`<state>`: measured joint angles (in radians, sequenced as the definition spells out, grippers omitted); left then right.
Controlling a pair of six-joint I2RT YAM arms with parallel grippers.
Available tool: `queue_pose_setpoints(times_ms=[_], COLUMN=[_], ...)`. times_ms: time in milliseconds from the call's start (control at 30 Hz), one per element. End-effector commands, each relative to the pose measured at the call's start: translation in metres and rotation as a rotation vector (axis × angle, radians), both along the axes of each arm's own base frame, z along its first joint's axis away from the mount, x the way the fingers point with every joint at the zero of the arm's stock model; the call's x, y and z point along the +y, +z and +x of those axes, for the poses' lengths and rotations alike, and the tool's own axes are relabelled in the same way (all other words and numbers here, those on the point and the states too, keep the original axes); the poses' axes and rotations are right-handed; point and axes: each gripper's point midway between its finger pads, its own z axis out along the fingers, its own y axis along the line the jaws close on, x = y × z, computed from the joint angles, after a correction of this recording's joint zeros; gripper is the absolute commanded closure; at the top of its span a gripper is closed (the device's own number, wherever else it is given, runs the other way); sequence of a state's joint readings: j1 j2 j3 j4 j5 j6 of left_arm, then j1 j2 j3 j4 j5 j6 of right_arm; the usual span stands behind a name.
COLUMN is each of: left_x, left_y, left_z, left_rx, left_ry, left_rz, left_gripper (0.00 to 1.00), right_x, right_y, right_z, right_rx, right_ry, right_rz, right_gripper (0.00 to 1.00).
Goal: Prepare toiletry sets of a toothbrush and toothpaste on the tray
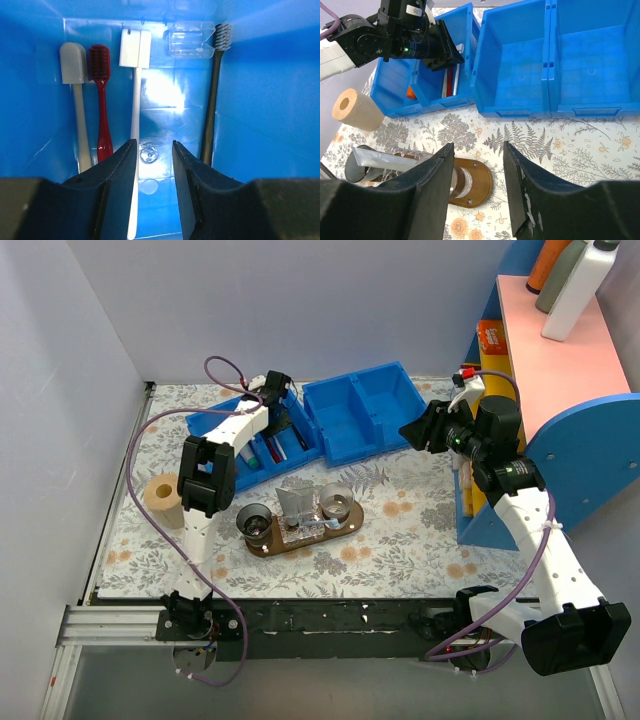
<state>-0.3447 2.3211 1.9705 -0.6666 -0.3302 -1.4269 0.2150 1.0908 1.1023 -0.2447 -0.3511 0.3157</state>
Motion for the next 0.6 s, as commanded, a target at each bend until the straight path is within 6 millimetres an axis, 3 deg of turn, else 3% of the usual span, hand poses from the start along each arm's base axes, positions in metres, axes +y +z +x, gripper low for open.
queue_pose_setpoints(times_ms=[0, 300, 567], left_x=[0.003, 0.000, -0.002], left_y=[-0.007, -0.024, -0.035], left_z=[-0.004, -0.010, -0.015], left_rx=[0.033, 0.071, 0.088], left_ry=[0.002, 0.001, -0.013], left_rz=[0.036, 0.021, 0.008], left_gripper=[0.66, 0.66, 0.81], right_x=[-0.001, -0.002, -0.002], right_y=[0.010, 0.010, 0.011], right_z=[0.002, 0.000, 0.001], right_rx=[-0.024, -0.023, -0.027], right_ry=[-0.001, -0.005, -0.004], right_rz=[0.017, 0.017, 0.020], right_gripper=[0.49, 0.49, 0.49])
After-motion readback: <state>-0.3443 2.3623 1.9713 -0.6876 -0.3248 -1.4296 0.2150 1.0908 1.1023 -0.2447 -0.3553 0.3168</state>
